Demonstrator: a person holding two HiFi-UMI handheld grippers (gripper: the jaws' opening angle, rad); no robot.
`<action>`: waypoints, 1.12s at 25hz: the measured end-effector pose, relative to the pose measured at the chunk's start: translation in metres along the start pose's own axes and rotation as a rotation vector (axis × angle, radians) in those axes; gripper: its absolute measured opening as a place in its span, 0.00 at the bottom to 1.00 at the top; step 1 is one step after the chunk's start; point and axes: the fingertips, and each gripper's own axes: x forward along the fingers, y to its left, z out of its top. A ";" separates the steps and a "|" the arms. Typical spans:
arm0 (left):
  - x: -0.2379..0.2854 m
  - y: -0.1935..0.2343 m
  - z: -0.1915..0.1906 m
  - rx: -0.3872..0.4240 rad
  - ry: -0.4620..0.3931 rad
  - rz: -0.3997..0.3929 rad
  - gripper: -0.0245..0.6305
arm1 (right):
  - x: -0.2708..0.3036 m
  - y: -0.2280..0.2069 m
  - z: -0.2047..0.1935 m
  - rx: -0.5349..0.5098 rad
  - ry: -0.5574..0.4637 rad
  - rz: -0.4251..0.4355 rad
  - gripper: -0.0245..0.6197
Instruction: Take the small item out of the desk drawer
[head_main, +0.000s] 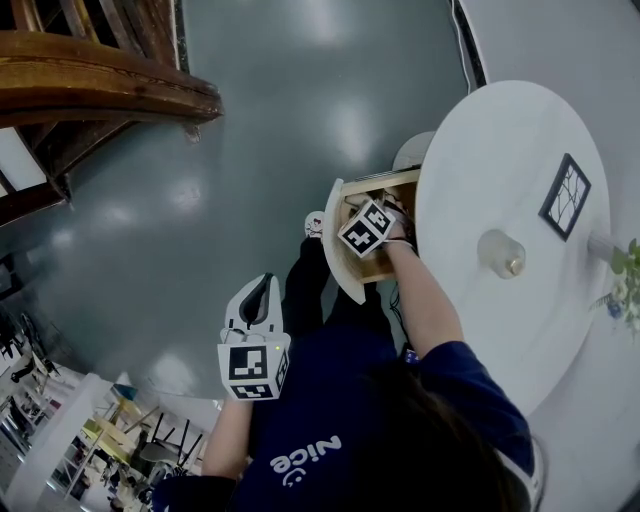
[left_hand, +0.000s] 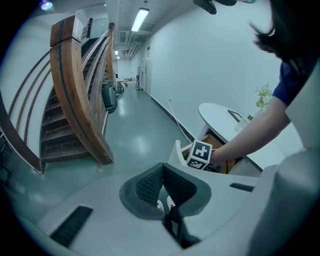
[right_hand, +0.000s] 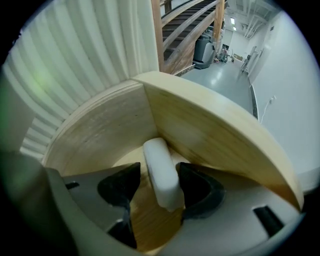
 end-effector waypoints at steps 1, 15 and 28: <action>0.000 0.000 0.000 0.000 -0.001 0.002 0.04 | 0.000 0.000 0.000 -0.002 -0.001 0.001 0.44; 0.000 -0.006 0.001 0.012 -0.010 -0.016 0.04 | -0.006 0.005 -0.004 -0.021 0.011 -0.021 0.26; 0.005 -0.009 0.017 0.001 -0.066 -0.075 0.04 | -0.046 0.014 -0.005 0.120 -0.033 -0.045 0.26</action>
